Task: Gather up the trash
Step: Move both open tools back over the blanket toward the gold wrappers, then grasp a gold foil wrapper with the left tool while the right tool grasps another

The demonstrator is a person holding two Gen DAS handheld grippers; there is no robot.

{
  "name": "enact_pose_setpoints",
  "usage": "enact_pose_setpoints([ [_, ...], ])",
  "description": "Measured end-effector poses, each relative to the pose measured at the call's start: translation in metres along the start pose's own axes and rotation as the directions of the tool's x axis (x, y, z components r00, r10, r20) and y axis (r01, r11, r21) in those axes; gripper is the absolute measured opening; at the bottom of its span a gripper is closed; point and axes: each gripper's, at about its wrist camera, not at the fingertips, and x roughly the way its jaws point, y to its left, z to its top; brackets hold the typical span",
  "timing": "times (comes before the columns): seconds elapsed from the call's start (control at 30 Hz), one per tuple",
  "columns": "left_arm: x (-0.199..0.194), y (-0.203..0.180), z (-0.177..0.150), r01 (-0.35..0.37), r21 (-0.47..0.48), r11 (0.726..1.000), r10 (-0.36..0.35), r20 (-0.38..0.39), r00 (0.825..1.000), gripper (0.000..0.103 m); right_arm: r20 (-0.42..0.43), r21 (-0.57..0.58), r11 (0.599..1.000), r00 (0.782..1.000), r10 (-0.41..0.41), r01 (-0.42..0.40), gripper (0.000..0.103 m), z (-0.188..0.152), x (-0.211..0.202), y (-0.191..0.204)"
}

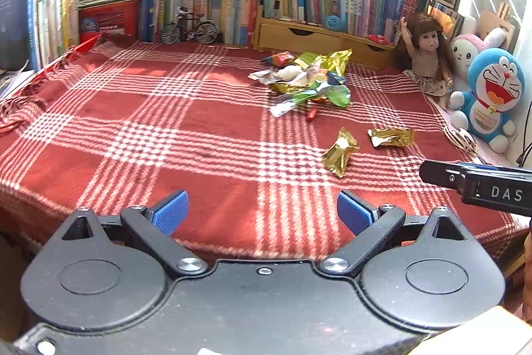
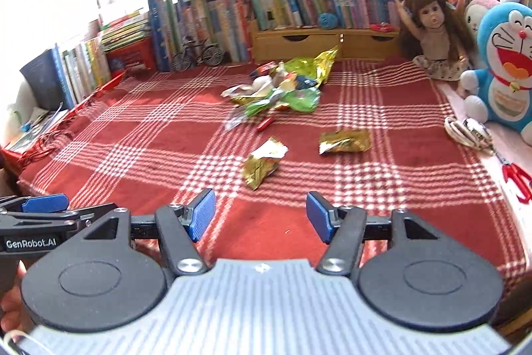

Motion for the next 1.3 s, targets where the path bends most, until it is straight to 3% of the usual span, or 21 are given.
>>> enact_pose_setpoints([
  [0.23,0.091,-0.073,0.027,0.077,0.079,0.994,-0.072,-0.058,0.996,0.095,-0.019,-0.012,0.992,0.992,-0.123,0.122,0.073,0.039,0.057,-0.057],
  [0.47,0.155,-0.100,0.042,0.103,0.124,0.987,-0.089,-0.114,0.989,0.088,-0.082,-0.019,0.991,0.988,-0.134,0.132,0.074,0.059,0.105,-0.087],
  [0.57,0.176,-0.102,0.045,0.101,0.121,0.988,-0.085,-0.135,0.987,0.079,-0.121,-0.027,0.993,0.985,-0.122,0.119,0.074,0.063,0.125,-0.095],
  [0.6,0.184,-0.103,0.047,0.101,0.121,0.988,-0.082,-0.150,0.985,0.071,-0.129,-0.032,0.993,0.985,-0.118,0.115,0.074,0.063,0.129,-0.097],
  [0.63,0.190,-0.102,0.046,0.102,0.123,0.987,-0.081,-0.160,0.984,0.049,-0.138,-0.040,0.993,0.984,-0.116,0.112,0.075,0.064,0.135,-0.098],
  [0.67,0.197,-0.102,0.044,0.103,0.126,0.987,-0.080,-0.174,0.981,0.036,-0.152,-0.048,0.993,0.982,-0.114,0.107,0.075,0.064,0.141,-0.098],
  [0.7,0.203,-0.102,0.042,0.093,0.130,0.987,-0.067,-0.192,0.979,0.029,-0.165,-0.052,0.993,0.980,-0.110,0.102,0.075,0.064,0.146,-0.098],
  [0.93,0.197,-0.085,0.051,0.096,0.050,0.994,-0.087,-0.159,0.983,0.026,-0.226,-0.078,0.995,0.972,-0.071,0.054,0.076,0.064,0.172,-0.090],
  [1.2,0.200,-0.064,0.069,0.027,0.018,0.999,-0.025,-0.123,0.992,0.026,-0.262,-0.123,0.991,0.961,-0.083,0.052,0.077,0.061,0.191,-0.077],
  [1.27,0.202,-0.061,0.070,0.018,0.016,1.000,-0.016,-0.119,0.993,0.026,-0.262,-0.132,0.990,0.962,-0.078,0.044,0.071,0.062,0.192,-0.075],
  [1.3,0.203,-0.060,0.070,0.013,0.015,1.000,-0.011,-0.118,0.993,0.026,-0.263,-0.135,0.990,0.962,-0.071,0.036,0.061,0.062,0.191,-0.074],
])
